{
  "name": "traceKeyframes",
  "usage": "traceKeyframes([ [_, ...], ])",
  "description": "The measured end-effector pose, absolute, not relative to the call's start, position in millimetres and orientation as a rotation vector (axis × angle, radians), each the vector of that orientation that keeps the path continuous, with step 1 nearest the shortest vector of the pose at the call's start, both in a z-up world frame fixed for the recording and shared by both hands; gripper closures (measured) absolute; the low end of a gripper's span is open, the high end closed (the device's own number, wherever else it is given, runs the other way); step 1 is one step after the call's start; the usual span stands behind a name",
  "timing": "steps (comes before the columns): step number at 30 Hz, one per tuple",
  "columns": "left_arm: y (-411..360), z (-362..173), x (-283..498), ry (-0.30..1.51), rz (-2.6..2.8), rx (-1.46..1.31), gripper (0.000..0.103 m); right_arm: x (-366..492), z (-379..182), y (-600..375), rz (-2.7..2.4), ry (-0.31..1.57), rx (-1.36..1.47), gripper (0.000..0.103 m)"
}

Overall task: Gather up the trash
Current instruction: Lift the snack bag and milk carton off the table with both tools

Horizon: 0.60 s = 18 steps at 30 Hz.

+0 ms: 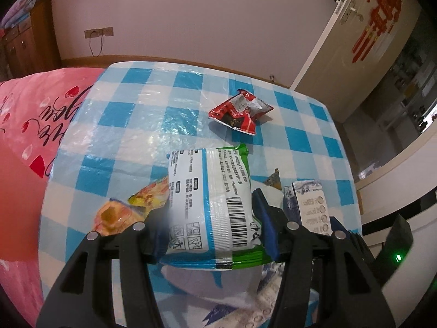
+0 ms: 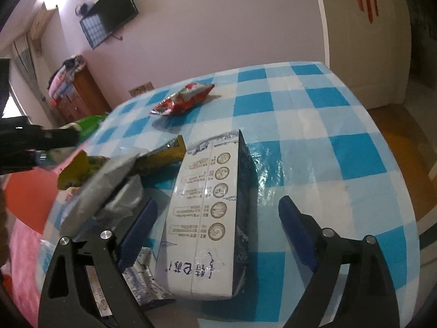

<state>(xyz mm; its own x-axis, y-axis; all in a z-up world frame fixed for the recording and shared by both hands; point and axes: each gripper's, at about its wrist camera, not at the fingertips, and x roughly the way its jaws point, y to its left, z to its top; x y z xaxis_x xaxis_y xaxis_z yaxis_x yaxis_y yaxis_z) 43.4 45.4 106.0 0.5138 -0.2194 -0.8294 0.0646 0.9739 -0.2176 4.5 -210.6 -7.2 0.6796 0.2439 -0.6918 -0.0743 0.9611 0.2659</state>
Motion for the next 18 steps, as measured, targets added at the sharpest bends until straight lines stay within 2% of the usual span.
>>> traceKeyframes([
  [9,71,108,13,0.991,-0.178,-0.178,0.047,7,-12,-201,0.142,0.832,0.162,0.017],
  [11,77,107,8,0.987,-0.182,-0.188,0.047,7,-11,-199,0.133,0.831,0.147,0.02],
  [16,93,109,-4,0.967,-0.222,-0.242,0.047,6,-11,-197,0.122,0.825,0.131,0.038],
  [18,99,111,-10,0.953,-0.238,-0.26,0.047,6,-10,-197,0.114,0.822,0.124,0.038],
])
